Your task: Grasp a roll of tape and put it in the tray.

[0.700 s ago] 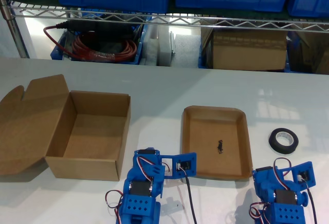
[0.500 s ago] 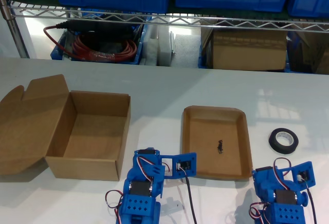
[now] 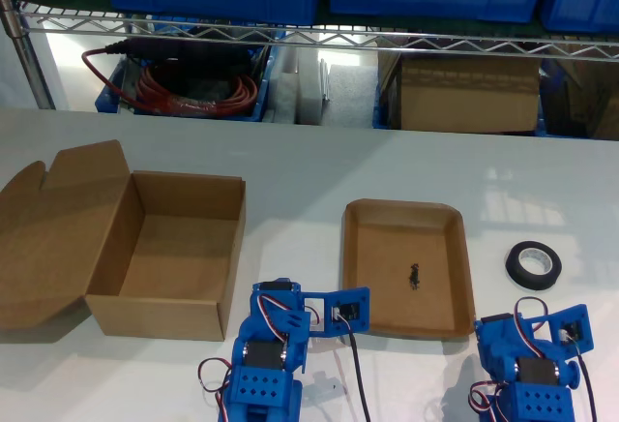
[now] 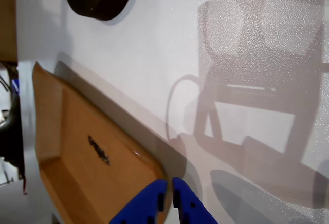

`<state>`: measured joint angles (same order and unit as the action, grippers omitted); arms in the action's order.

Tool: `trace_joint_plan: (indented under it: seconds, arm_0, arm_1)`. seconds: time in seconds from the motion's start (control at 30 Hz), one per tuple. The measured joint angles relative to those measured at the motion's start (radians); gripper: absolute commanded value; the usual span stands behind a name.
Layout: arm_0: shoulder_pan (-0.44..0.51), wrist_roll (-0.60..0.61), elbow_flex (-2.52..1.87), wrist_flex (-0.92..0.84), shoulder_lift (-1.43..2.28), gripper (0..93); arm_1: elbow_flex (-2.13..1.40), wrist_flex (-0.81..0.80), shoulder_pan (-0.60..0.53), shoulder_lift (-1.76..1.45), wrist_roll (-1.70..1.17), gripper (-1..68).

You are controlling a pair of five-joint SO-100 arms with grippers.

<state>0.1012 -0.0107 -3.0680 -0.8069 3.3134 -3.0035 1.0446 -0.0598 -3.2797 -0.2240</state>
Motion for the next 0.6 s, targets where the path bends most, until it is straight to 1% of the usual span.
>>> trace_joint_plan:
  seconds: [0.03, 0.13, 0.2, 0.43, 0.53, 0.6]
  arm_0:
    - [0.000, 0.000, 0.000, 0.000, 0.000, 0.2]
    - [0.000, 0.000, 0.000, 0.000, 0.000, 0.2]
    - [0.000, 0.000, 0.000, 0.000, 0.000, 0.2]
    - [0.000, 0.000, 0.000, 0.000, 0.000, 0.2]
    - [0.000, 0.000, 0.000, 0.000, 0.000, 0.2]
    - [0.000, 0.000, 0.000, 0.000, 0.000, 0.2]
  arm_1:
    - [0.000, 0.000, 0.000, 0.000, 0.006, 31.6]
    - [0.008, -0.029, 0.015, 0.049, 0.018, 32.6]
    - [0.083, -0.075, 0.066, 0.198, 0.037, 32.6]
    - [0.632, -0.100, 0.219, 0.927, 0.160, 30.5]
    - [0.905, -0.060, 0.255, 1.252, 0.230, 30.4]
    - [1.074, 0.002, 0.256, 1.451, 0.256, 30.4]
